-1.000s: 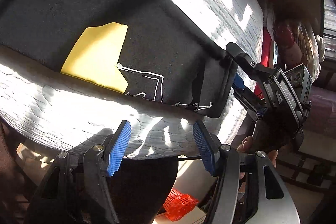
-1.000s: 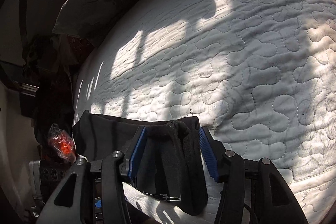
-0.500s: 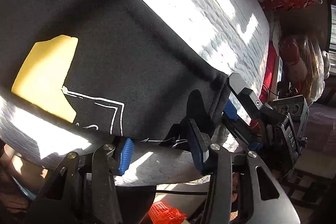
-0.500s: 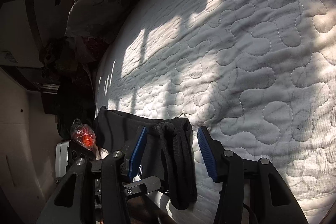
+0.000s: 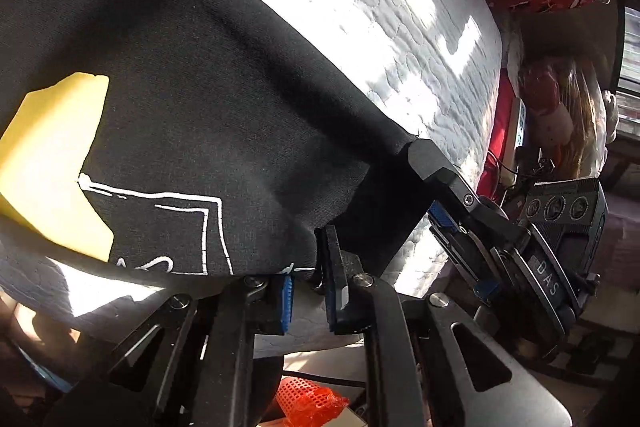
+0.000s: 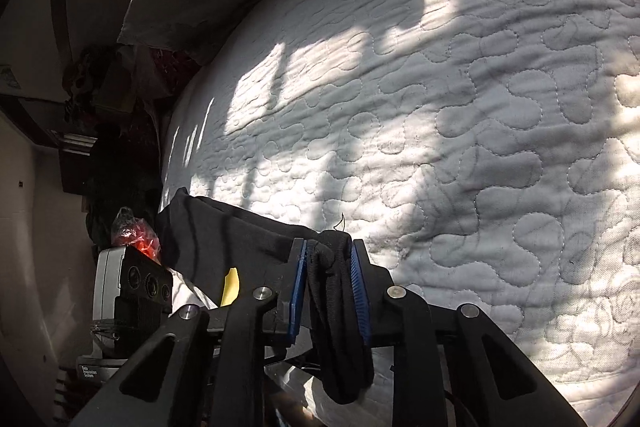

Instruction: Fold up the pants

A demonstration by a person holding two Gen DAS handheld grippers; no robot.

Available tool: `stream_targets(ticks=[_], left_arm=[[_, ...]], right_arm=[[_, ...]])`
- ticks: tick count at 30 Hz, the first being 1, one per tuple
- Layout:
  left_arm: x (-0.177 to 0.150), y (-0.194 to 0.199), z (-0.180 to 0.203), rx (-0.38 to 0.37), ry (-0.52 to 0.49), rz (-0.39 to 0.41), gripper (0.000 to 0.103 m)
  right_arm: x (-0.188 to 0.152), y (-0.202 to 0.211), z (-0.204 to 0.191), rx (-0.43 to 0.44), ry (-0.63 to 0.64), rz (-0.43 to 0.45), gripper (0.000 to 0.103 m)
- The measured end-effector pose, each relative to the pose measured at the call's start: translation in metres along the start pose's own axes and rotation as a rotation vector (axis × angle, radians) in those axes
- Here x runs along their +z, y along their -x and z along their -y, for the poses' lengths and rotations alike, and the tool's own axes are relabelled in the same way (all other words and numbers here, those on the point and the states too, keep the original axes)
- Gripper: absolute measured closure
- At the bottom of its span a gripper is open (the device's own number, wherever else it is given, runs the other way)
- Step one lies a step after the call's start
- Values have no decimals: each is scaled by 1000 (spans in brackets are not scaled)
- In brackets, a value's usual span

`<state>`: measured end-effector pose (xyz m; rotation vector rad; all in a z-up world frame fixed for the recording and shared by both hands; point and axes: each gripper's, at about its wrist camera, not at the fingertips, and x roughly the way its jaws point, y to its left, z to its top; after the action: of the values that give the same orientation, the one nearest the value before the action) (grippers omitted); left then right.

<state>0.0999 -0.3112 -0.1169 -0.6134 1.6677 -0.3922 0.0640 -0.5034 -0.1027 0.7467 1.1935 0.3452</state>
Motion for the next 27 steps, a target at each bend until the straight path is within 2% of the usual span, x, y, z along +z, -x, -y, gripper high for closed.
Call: stream_targets(ticks=[2, 9, 13, 20, 27], left_arm=[[2, 3, 0, -19, -4, -2, 97], [-1, 5, -4, -49, -6, -34, 98], [1, 15, -10, -100, 18, -50, 98], [4, 47, -17, -190, 27, -25, 98], [14, 86, -42, -265, 76, 26, 98]], right_arm=[[0, 3, -3, -6, -12, 13, 82], [-3, 6, -1, -18, -54, 27, 82], [-6, 9, -9, -36, -60, 33, 82], [-7, 20, -49, -44, -28, 57, 83], [-5, 16, -101, -46, 24, 58, 84]])
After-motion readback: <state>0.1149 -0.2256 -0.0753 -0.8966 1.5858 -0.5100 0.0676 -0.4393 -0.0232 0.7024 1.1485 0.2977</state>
